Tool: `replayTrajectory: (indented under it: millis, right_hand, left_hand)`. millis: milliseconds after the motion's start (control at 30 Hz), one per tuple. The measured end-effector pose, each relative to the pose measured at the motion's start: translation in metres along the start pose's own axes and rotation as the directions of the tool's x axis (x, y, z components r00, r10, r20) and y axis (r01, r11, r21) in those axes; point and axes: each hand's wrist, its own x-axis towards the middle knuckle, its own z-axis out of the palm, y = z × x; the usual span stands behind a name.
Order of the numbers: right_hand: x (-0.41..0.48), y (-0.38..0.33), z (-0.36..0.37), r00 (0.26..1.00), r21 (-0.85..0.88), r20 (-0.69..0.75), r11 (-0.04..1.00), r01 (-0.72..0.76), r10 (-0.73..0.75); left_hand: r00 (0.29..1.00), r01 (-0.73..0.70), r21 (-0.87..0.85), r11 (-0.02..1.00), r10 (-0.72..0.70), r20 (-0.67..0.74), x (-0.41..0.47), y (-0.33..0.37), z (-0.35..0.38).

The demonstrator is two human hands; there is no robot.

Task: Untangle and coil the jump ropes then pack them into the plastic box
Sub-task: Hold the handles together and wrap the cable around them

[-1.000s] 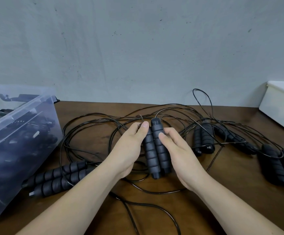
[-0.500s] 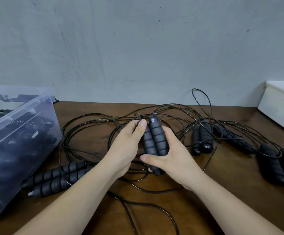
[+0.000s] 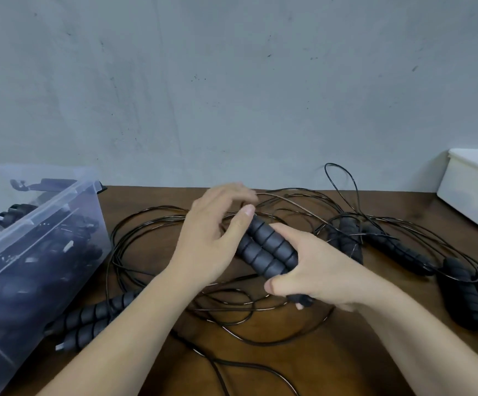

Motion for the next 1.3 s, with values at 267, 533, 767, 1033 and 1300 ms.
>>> replayTrajectory:
  millis: [267,533,767,1033,1300]
  right_hand:
    - [0.001,-0.083,-0.061,0.993,-0.219,0.004,0.969,0.118,-0.12]
    - [0.016,-0.092,-0.082,0.943,0.002,-0.066,0.946,0.326,-0.325]
    - [0.019,-0.084,-0.092,0.952,0.11,-0.03,0.946,0.306,-0.305]
    - [0.02,-0.084,-0.089,0.941,0.207,-0.042,0.918,0.338,-0.337]
    - [0.026,-0.09,-0.068,0.93,0.282,-0.086,0.886,0.367,-0.358]
  left_hand:
    - [0.995,-0.07,-0.039,0.997,0.067,-0.074,0.064,0.018,-0.034]
    - [0.999,-0.003,-0.266,0.964,0.014,0.04,0.1,0.037,-0.058]
    - [0.965,-0.033,-0.134,0.99,0.067,0.254,0.097,0.027,-0.087]
    - [0.946,0.058,-0.363,0.93,0.066,0.319,0.103,0.02,-0.089]
    - [0.982,0.104,-0.582,0.806,0.009,0.187,0.102,0.001,-0.087]
